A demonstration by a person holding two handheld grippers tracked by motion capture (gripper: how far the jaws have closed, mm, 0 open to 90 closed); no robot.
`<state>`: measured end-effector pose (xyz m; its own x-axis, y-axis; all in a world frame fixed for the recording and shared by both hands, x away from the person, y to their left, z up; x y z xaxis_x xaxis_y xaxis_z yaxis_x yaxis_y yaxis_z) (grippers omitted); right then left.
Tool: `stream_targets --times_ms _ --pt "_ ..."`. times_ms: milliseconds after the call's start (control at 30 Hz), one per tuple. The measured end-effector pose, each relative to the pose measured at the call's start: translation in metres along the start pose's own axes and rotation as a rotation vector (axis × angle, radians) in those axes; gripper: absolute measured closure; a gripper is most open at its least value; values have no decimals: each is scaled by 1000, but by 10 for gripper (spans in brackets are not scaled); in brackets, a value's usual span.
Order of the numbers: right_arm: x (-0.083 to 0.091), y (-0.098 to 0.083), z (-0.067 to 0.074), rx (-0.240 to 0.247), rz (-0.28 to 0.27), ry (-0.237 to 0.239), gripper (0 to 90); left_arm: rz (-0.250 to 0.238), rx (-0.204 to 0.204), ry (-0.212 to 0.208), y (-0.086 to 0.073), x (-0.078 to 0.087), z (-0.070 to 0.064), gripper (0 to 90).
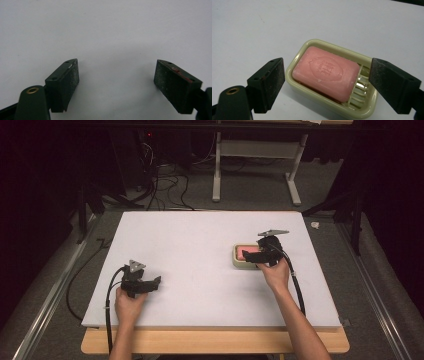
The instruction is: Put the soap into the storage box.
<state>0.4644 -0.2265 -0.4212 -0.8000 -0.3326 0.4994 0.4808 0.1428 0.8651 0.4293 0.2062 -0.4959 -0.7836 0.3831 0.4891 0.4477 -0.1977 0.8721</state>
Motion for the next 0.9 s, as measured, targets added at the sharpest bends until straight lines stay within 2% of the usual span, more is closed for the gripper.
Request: stream_targets --times_ms 700,900 --pt "35 -2 -8 14 -76 7 166 0 0 0 0 0 0 207" --pt "42 -3 -11 13 -74 12 167 0 0 0 0 0 0 207"
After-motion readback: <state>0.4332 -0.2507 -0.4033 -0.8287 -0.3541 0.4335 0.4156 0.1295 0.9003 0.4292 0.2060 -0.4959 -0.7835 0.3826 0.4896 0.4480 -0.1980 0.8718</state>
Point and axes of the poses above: each handheld gripper's, and its own axes: x roughly backward along the jaws, y roughly out of its top, z roughly to its left, the point moved 1 cm from there along -x, roughly forward along the jaws, and after that the axes turned 13 degrees about -z, right-handed, at the moved point
